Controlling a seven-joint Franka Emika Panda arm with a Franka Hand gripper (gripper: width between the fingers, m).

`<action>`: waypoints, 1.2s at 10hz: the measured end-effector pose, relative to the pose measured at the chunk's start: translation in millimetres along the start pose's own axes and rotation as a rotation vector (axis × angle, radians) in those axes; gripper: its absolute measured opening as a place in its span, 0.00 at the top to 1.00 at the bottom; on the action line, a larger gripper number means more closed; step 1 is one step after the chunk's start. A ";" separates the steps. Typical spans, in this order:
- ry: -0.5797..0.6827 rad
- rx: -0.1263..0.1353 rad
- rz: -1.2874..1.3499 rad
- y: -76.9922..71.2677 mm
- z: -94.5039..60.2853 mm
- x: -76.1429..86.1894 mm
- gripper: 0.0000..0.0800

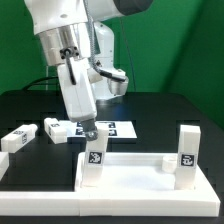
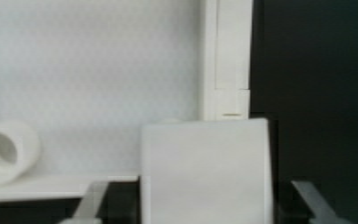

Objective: Assemble desk

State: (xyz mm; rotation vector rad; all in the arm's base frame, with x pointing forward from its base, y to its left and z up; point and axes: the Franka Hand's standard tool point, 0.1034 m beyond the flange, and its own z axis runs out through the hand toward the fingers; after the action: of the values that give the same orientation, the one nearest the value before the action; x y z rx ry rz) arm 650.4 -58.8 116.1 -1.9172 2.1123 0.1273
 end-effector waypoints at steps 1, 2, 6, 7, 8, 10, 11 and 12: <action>0.000 -0.001 0.001 0.1 -0.2 -0.3 0.62; 0.000 -0.001 -0.006 0.3 0.3 0.0 0.54; 0.014 -0.060 -0.685 9.4 11.5 1.2 0.22; 0.012 -0.061 -0.774 9.0 11.3 1.2 0.19; 0.009 -0.061 -0.859 9.0 11.2 1.6 0.19; 0.006 -0.063 -1.016 8.8 11.0 1.9 0.19; 0.034 -0.142 -1.370 3.5 4.6 6.4 0.19; 0.041 -0.154 -1.459 0.9 5.2 5.2 0.19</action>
Offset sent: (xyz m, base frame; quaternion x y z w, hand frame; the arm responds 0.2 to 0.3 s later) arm -0.0152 -0.0188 -0.0034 -0.0893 0.0461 -0.3918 0.9145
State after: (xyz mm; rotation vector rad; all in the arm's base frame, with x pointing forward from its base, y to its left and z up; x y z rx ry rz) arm 649.9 -62.4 109.6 -2.9756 0.3030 -0.0692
